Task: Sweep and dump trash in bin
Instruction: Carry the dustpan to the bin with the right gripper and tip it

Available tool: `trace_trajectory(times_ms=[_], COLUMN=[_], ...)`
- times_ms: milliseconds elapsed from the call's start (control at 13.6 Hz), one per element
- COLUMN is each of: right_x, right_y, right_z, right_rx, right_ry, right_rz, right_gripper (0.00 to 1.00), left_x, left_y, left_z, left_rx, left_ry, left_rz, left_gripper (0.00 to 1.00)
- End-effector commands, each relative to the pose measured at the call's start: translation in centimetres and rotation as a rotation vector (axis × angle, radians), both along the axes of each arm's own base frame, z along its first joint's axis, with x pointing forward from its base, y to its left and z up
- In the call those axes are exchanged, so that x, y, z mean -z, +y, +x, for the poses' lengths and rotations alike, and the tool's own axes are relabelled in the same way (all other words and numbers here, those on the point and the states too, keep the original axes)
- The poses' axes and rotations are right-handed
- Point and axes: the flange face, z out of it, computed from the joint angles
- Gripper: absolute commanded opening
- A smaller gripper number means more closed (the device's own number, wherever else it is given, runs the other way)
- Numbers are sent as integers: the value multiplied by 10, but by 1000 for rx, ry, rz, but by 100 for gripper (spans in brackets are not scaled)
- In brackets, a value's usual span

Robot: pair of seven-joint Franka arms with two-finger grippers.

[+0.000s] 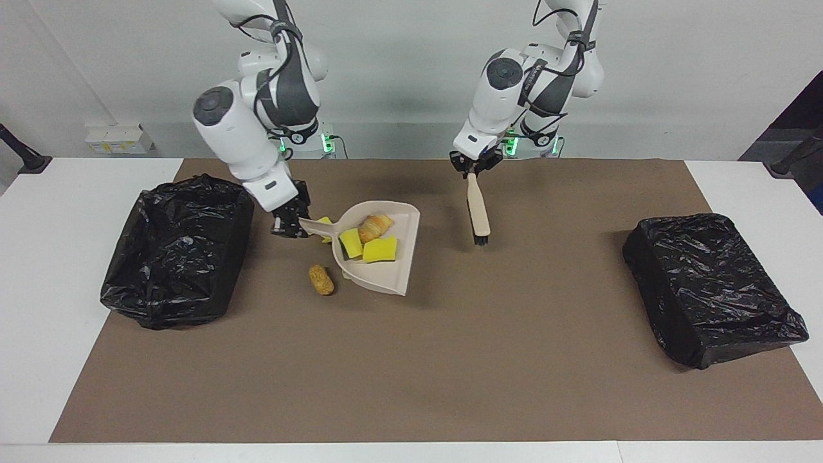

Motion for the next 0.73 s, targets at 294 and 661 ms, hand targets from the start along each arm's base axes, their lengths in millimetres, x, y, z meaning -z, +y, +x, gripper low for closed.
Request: trace_trajectory(times_ms=[294, 661], right_x=[-91, -111], right_y=[-226, -319], right_z=[-15, -22], right_rx=[42, -142], right_ry=[40, -4], right_rz=[-99, -372], right_gripper=[0, 0], left_x=[37, 43], left_y=[-6, -3], left_z=[-65, -63], left_rx=[-4, -24], left_ry=[-41, -48], left_rz=[-25, -31], left_gripper=[0, 8])
